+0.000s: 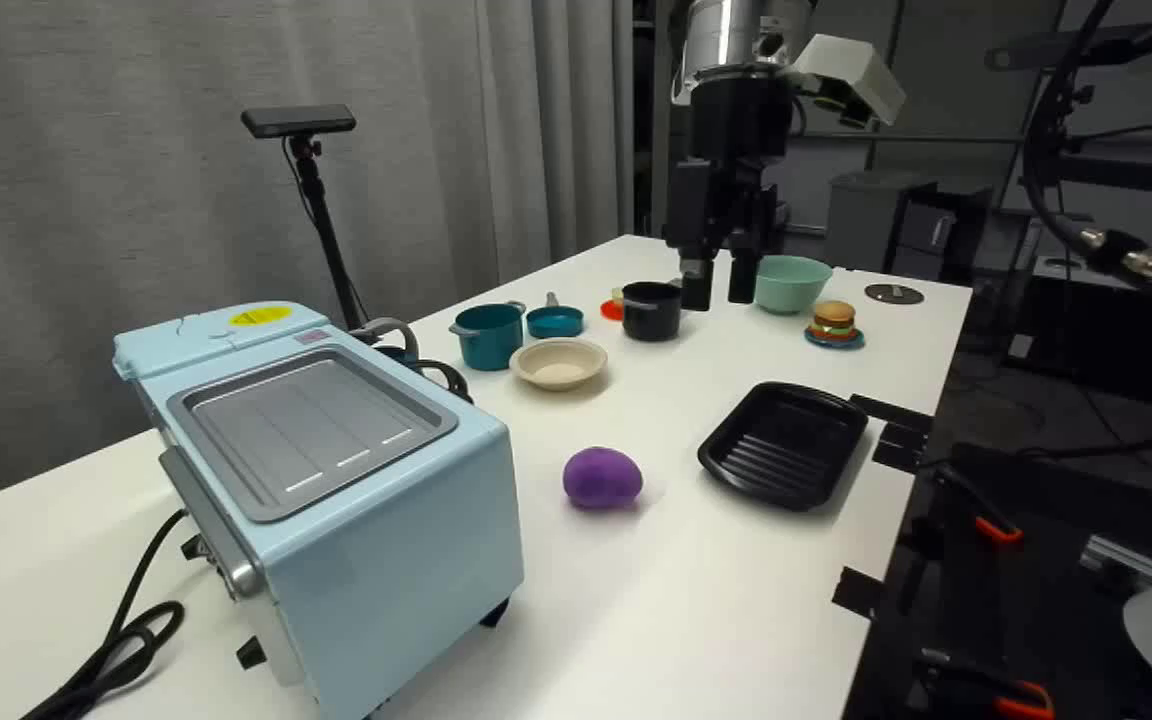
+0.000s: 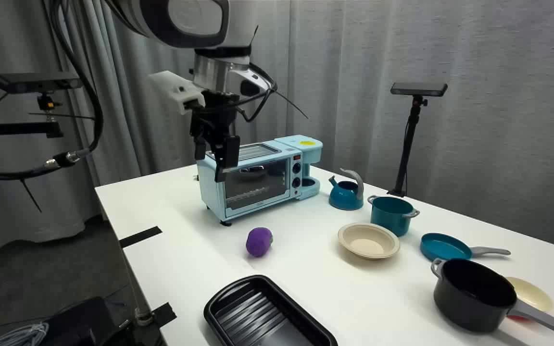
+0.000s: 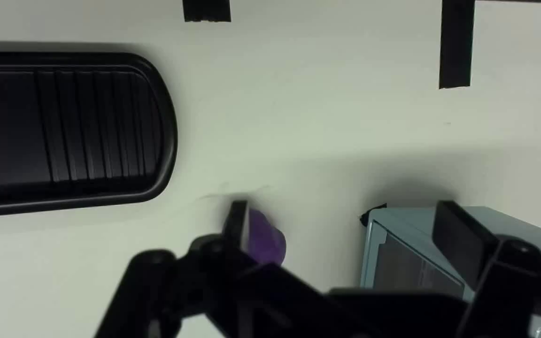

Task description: Pick up the purple toy from the table and put it in the plate.

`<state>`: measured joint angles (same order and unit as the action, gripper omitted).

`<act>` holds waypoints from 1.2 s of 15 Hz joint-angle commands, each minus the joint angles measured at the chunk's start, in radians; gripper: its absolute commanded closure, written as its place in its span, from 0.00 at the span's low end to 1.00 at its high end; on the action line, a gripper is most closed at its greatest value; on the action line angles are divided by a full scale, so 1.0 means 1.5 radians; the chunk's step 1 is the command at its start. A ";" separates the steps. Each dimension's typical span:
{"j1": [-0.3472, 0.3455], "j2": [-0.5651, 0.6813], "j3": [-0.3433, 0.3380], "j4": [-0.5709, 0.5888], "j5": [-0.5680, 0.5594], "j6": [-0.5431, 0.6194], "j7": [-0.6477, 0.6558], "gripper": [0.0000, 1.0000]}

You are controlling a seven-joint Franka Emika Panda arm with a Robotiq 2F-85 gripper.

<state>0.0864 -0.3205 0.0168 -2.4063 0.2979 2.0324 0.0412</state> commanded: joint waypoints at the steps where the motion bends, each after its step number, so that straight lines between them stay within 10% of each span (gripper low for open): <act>1: -0.005 0.000 0.005 0.001 0.001 -0.002 -0.001 0.00; 18: -0.008 0.148 0.007 0.088 -0.053 0.073 -0.037 0.00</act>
<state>0.0863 -0.2246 0.0211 -2.3580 0.2497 2.1010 0.0289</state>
